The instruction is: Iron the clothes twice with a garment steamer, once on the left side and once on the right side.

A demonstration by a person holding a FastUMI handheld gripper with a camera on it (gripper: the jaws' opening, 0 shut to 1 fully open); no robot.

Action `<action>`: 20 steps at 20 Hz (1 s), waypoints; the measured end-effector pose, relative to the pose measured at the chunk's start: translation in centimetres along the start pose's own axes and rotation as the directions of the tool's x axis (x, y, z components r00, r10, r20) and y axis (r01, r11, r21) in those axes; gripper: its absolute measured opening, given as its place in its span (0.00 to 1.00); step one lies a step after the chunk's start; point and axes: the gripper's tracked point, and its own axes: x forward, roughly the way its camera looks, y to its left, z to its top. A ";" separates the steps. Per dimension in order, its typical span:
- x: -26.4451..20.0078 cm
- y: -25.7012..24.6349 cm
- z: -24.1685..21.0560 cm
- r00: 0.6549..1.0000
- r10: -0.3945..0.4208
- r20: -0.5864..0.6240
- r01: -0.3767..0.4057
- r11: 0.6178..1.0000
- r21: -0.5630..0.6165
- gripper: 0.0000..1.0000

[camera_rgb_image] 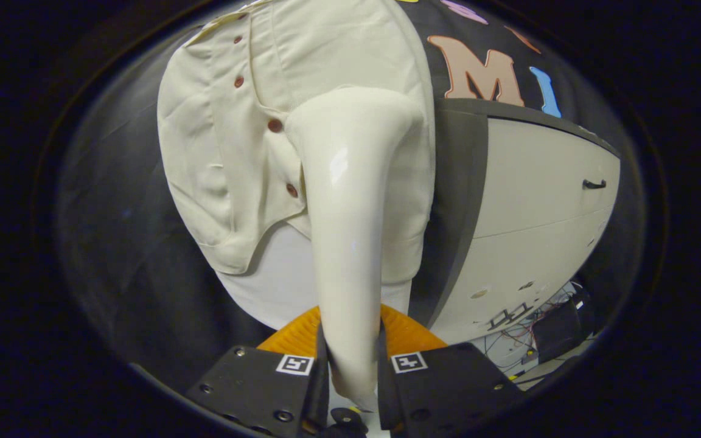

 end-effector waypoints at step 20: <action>-26.5 3.9 0.9 0.966 -0.081 0.247 0.082 0.997 0.007 0.32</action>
